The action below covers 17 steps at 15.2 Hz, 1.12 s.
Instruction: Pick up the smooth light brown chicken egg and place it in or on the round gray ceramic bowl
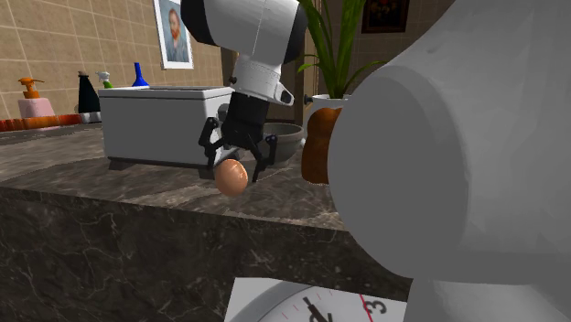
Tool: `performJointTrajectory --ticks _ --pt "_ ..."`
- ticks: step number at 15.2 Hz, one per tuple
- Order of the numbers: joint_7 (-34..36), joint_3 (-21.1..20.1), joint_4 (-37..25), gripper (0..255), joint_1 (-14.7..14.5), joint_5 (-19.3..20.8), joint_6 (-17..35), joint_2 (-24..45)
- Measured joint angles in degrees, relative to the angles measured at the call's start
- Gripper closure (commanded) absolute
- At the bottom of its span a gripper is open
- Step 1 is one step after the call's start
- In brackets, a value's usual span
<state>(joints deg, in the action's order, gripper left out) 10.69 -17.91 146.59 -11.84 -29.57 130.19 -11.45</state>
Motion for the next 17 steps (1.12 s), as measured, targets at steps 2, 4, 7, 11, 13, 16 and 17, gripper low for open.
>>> performJointTrajectory --ticks 2,4,7,11,13,16,17 --pt "-0.03 -0.04 0.06 0 -0.03 -0.06 0.22 0.13" --pt "-0.05 -0.05 0.08 0 -0.04 -0.07 0.28 0.16" --pt "-0.05 -0.04 0.06 255 -0.03 -0.07 0.29 0.13" --pt "-0.05 -0.04 0.09 255 -0.03 -0.07 0.28 0.14" --pt "-0.05 -0.04 0.09 255 -0.03 -0.07 0.28 0.14" --pt "-0.05 -0.03 0.08 255 -0.03 -0.07 0.29 0.15" --pt "0.07 0.01 -0.09 255 0.01 0.04 -0.12 -0.08"
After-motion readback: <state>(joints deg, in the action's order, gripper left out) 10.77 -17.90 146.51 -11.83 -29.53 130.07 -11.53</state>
